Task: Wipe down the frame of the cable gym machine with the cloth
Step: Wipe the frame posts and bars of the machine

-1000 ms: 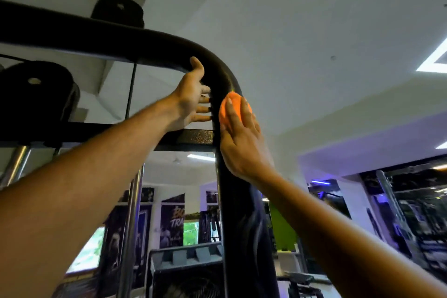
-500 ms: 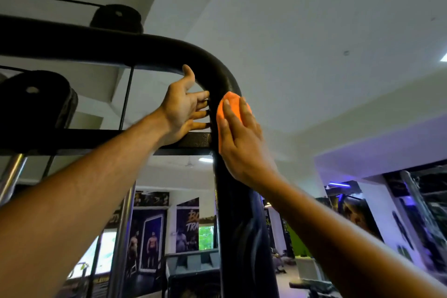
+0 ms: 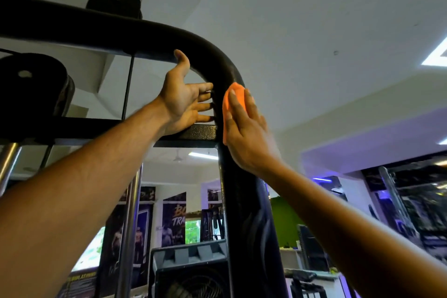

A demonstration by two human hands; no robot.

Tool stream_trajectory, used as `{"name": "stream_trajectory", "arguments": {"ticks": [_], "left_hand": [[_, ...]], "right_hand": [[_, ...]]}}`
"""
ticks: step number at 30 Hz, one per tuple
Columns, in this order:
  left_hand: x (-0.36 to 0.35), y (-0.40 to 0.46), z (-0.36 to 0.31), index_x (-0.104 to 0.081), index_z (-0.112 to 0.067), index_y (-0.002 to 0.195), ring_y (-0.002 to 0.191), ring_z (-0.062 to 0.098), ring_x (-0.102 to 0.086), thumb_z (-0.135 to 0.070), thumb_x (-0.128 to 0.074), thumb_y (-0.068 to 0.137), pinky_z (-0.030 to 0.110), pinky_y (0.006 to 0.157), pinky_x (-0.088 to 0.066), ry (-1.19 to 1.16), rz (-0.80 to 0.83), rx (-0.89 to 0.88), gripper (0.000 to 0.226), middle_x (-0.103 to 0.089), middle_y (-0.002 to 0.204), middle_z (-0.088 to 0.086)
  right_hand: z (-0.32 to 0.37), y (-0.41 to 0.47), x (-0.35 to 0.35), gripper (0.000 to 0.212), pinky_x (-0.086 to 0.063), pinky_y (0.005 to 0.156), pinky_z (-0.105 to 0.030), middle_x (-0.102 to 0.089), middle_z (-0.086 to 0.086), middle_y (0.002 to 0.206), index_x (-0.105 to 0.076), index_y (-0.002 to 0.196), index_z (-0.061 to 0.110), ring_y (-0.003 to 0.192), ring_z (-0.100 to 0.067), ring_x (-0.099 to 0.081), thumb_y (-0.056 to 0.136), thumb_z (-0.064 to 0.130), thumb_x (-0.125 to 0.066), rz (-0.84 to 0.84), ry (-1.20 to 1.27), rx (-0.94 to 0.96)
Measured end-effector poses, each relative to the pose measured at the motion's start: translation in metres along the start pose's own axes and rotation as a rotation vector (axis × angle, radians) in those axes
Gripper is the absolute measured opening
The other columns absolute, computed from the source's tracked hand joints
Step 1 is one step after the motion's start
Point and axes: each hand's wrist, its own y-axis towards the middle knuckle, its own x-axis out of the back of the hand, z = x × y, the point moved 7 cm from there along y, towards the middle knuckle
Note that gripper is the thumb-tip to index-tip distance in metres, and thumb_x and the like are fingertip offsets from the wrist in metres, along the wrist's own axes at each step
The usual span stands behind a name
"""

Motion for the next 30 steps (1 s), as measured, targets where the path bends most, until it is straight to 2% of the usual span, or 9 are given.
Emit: {"name": "stream_trajectory", "arguments": {"ticks": [8, 12, 15, 19, 21, 23, 25, 27, 30], "left_hand": [[0.000, -0.003, -0.003, -0.029, -0.012, 0.169, 0.159, 0.037, -0.032, -0.099, -0.001, 0.085, 0.056, 0.116, -0.040, -0.064, 0.008, 0.021, 0.124, -0.032, 0.174, 0.011], [-0.004, -0.008, -0.002, -0.035, -0.013, 0.167, 0.162, 0.036, -0.026, -0.098, -0.002, 0.086, 0.063, 0.130, -0.022, 0.046, -0.056, -0.006, 0.122, -0.034, 0.173, 0.011], [-0.020, -0.024, -0.016, -0.034, -0.012, 0.167, 0.160, 0.031, -0.031, -0.078, -0.002, 0.103, 0.051, 0.128, -0.028, 0.177, -0.168, -0.130, 0.097, -0.035, 0.172, 0.012], [-0.031, -0.047, -0.015, -0.036, -0.011, 0.166, 0.155, 0.025, -0.041, -0.065, -0.011, 0.112, 0.046, 0.128, -0.033, 0.221, -0.204, -0.200, 0.081, -0.040, 0.170, 0.010], [-0.026, -0.061, -0.005, -0.052, -0.013, 0.157, 0.139, 0.018, -0.058, -0.062, -0.020, 0.113, 0.041, 0.118, -0.045, 0.287, -0.272, -0.271, 0.074, -0.059, 0.155, 0.007], [-0.022, -0.079, 0.007, -0.066, -0.013, 0.138, 0.112, 0.009, -0.070, -0.061, -0.029, 0.111, 0.025, 0.095, -0.055, 0.341, -0.353, -0.354, 0.066, -0.074, 0.129, 0.006], [-0.020, -0.094, 0.019, -0.070, -0.008, 0.121, 0.089, 0.002, -0.071, -0.049, -0.035, 0.116, 0.012, 0.073, -0.051, 0.405, -0.396, -0.379, 0.054, -0.075, 0.107, 0.010], [-0.018, -0.107, 0.033, -0.072, -0.005, 0.104, 0.077, 0.004, -0.070, -0.039, -0.037, 0.118, 0.012, 0.064, -0.049, 0.453, -0.409, -0.348, 0.051, -0.075, 0.093, 0.011], [-0.016, -0.119, 0.055, -0.072, -0.014, 0.092, 0.080, 0.019, -0.074, -0.039, -0.041, 0.117, 0.025, 0.065, -0.055, 0.486, -0.393, -0.201, 0.047, -0.077, 0.087, 0.008]], "right_hand": [[0.009, 0.071, 0.000, 0.064, -0.007, 0.135, -0.057, 0.014, 0.004, 0.182, -0.002, 0.172, 0.046, 0.168, -0.036, 0.000, 0.116, 0.044, -0.032, 0.066, -0.049, -0.087], [0.010, 0.005, -0.004, 0.063, -0.011, 0.136, -0.051, 0.008, 0.008, 0.183, -0.003, 0.172, 0.048, 0.169, -0.026, 0.000, 0.116, 0.049, -0.031, -0.044, -0.064, 0.011], [0.004, -0.075, -0.010, 0.065, -0.007, 0.133, -0.045, 0.018, 0.016, 0.180, 0.005, 0.170, 0.053, 0.168, -0.018, 0.014, 0.116, 0.048, -0.031, 0.018, -0.074, 0.048], [-0.004, -0.078, -0.005, 0.063, -0.012, 0.132, -0.055, 0.020, 0.016, 0.179, -0.004, 0.169, 0.057, 0.168, -0.026, 0.010, 0.112, 0.049, -0.029, 0.095, -0.058, -0.017], [0.001, -0.053, -0.004, 0.068, -0.008, 0.133, -0.056, 0.019, 0.011, 0.181, -0.008, 0.170, 0.053, 0.168, -0.029, 0.008, 0.106, 0.046, -0.028, 0.094, -0.044, -0.048], [0.005, -0.044, -0.008, 0.068, -0.005, 0.136, -0.056, 0.015, 0.004, 0.182, -0.006, 0.173, 0.046, 0.168, -0.028, 0.008, 0.108, 0.042, -0.028, 0.053, -0.059, -0.053], [0.010, -0.061, -0.010, 0.065, -0.003, 0.136, -0.056, 0.014, 0.002, 0.182, -0.002, 0.174, 0.038, 0.168, -0.023, 0.009, 0.114, 0.038, -0.029, -0.031, -0.101, 0.016], [0.015, -0.103, -0.013, 0.065, -0.004, 0.136, -0.057, 0.024, 0.010, 0.178, 0.006, 0.173, 0.032, 0.167, -0.020, 0.016, 0.118, 0.033, -0.030, -0.085, -0.175, 0.110], [0.007, -0.169, -0.026, 0.071, -0.010, 0.135, -0.062, 0.026, 0.008, 0.179, 0.010, 0.173, 0.033, 0.168, -0.024, 0.016, 0.116, 0.034, -0.033, -0.030, -0.232, 0.109]]}}
